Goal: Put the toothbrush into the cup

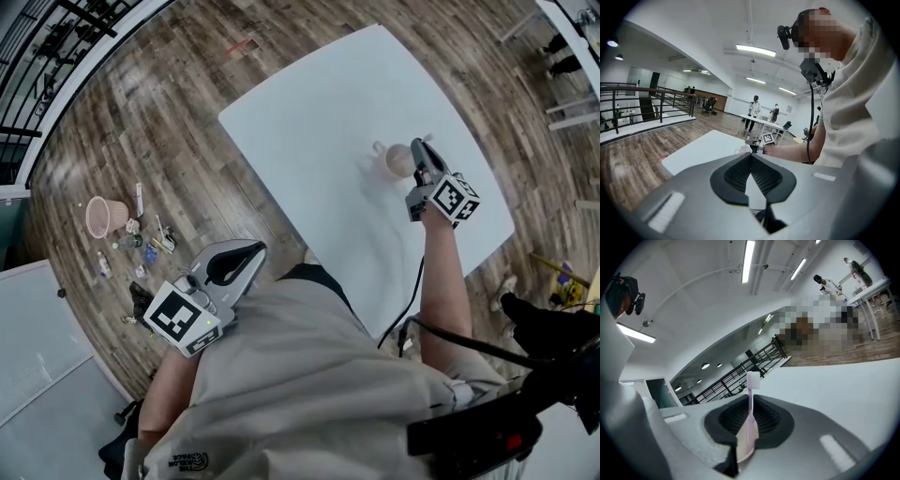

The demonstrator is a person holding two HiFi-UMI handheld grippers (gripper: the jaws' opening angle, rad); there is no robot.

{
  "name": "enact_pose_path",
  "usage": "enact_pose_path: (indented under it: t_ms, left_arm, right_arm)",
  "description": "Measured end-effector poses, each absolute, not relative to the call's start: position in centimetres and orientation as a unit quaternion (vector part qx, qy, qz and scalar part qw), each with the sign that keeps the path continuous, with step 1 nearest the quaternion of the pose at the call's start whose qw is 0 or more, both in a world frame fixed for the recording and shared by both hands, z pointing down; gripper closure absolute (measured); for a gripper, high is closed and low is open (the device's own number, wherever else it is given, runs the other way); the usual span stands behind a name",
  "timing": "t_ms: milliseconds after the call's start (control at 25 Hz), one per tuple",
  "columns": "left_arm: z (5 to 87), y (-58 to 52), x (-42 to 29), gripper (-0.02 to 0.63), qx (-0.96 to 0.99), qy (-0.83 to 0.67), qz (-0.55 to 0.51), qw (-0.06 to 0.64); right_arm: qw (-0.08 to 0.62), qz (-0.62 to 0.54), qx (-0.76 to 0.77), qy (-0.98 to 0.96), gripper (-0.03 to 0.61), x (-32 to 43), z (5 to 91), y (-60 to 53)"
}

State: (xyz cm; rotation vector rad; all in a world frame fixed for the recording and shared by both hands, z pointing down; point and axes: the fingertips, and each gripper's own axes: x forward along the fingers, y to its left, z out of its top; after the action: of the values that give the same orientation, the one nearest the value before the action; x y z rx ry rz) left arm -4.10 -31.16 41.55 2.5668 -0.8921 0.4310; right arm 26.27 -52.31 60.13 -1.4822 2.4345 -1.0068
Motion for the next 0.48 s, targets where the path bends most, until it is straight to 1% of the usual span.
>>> enact_pose_path:
  t_ms: [200, 280, 480]
  left_arm:
    - [41.0, -30.4, -4.3, 0.609, 0.917, -0.318, 0.148, 0.190]
    - [40.9, -30.1, -4.6, 0.609, 0.918, -0.319, 0.144, 0.189]
    - [41.1, -29.1, -5.2, 0.609, 0.920, -0.319, 0.135, 0.184]
  right_arm:
    - [0.053, -0.344, -0.492, 0.798, 0.536, 26.2, 60.3, -52.2]
    - [0.048, -0.350, -0.492, 0.795, 0.487, 26.0, 60.6, -52.1]
    - [0.033, -0.364, -0.502, 0.784, 0.402, 25.9, 61.9, -51.3]
